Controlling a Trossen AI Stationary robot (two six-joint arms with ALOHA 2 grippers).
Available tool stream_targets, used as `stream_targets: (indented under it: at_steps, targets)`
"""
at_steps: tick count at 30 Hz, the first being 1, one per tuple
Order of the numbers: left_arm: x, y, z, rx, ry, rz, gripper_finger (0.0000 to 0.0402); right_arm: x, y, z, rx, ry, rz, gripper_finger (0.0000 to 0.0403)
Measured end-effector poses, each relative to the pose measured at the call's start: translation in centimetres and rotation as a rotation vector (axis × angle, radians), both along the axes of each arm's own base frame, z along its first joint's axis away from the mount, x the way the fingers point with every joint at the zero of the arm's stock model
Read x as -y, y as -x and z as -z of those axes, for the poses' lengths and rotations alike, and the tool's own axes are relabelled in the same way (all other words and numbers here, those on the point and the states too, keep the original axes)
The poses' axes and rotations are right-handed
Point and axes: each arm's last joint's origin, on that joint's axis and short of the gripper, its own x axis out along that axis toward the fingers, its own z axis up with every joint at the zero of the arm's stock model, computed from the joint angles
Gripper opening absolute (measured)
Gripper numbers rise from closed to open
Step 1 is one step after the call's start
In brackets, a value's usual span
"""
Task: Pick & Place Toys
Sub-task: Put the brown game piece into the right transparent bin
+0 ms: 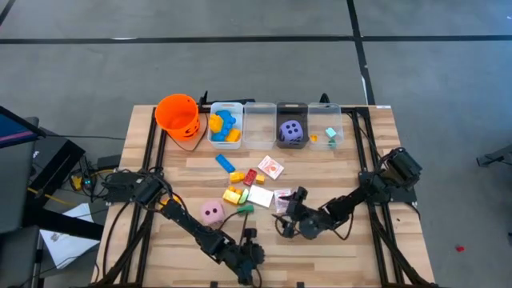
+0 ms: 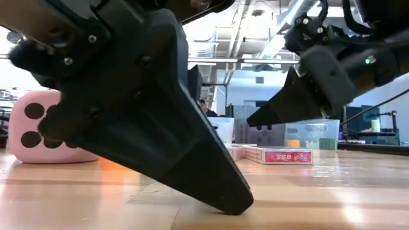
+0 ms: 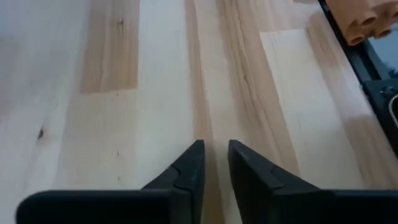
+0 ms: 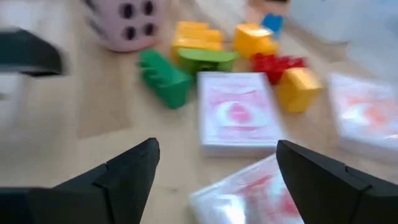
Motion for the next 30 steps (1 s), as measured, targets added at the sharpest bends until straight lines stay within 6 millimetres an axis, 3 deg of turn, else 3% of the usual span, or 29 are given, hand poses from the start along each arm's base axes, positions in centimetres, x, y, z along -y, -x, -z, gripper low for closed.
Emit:
stream_targets:
  at_steps: [7,11,15,21,25,30]
  targets:
    - [-1.9,-0.8,-1.5,0.013,-0.023,-0.042,0.0079,-2.3,0.8,-1.7,0.084,-0.031,-0.120,0.0321]
    - [-2.4,-0.4,-4.7,0.037,-0.004,-0.046,0.0079,-3.9,2.1,-5.0,0.091,-0.034,-0.218,0.0321]
    - [-3.0,0.6,-7.4,0.021,-0.012,-0.043,0.0079,-6.4,3.9,-9.7,0.034,-0.029,-0.354,0.0321]
    - [-4.0,2.1,-11.8,0.054,0.009,-0.045,0.0077,-13.0,4.9,-14.5,-0.075,0.030,-0.519,0.0315]
    - [-4.4,2.9,-14.4,0.107,0.045,-0.044,0.0077,-18.0,3.8,-14.5,-0.206,0.083,-0.541,0.0304]
    - [-4.8,3.5,-16.1,0.145,0.071,-0.044,0.0077,-22.6,1.6,-13.0,-0.389,0.091,-0.504,0.0300]
